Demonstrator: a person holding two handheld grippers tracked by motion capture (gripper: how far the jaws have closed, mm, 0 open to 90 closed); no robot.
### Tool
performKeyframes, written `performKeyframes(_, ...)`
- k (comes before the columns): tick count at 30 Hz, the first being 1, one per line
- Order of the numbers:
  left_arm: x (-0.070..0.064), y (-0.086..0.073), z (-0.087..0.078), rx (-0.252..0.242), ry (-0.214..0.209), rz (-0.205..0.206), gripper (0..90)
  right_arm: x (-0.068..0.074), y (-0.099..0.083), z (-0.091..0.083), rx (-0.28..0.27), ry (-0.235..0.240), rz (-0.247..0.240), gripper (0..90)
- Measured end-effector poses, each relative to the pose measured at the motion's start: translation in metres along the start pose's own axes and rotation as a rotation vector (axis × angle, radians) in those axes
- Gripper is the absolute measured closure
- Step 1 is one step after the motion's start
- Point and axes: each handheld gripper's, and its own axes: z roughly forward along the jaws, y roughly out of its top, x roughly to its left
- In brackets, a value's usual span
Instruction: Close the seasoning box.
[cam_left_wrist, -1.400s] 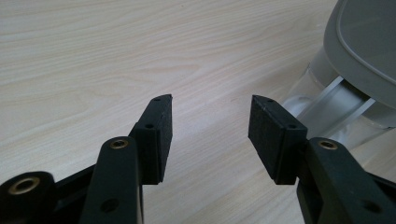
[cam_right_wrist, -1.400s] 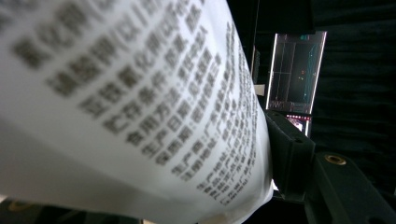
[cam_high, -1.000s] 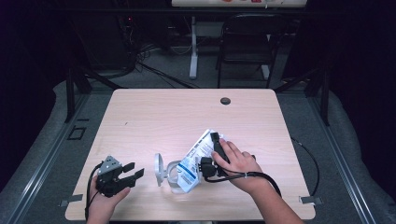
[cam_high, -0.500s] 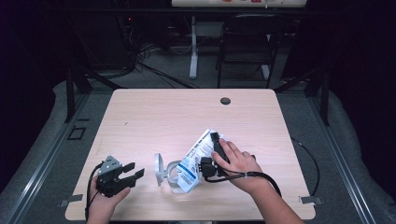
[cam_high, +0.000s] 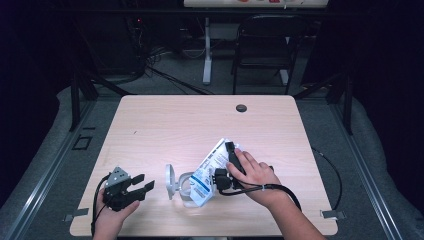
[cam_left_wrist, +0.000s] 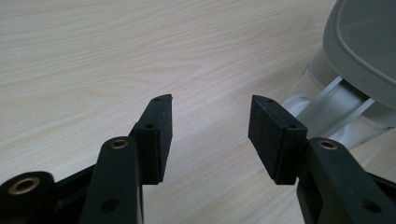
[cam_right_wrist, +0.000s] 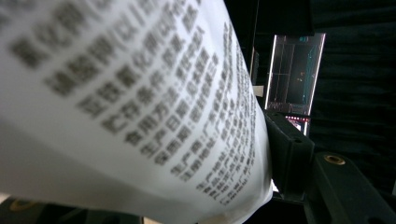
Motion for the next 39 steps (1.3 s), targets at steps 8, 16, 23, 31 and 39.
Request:
performKeyframes(8,0.0000,0.0001,-0.0001,-0.001,-0.001,0.000,50.2,0.0003,0.0000,0.0001,-0.006,-0.001,0.004,47.7)
performKeyframes(16,0.0001,0.0001,0.0000,0.001,-0.001,0.002,50.2,-0.0002,0.0005,-0.0012,0.008,0.000,-0.004,47.8)
performKeyframes(23,0.0001,0.0001,-0.0001,-0.001,-0.001,-0.001,50.3,-0.0002,0.0004,-0.0015,0.007,0.001,-0.006,47.9)
performKeyframes(31,0.0005,-0.0001,0.0000,-0.003,-0.005,-0.002,50.2,0.0001,0.0001,-0.0006,-0.003,0.002,-0.001,48.0)
performKeyframes(39,0.0005,-0.0002,0.0001,-0.002,-0.005,-0.002,50.2,0.0001,0.0001,-0.0008,-0.003,0.001,-0.001,48.1)
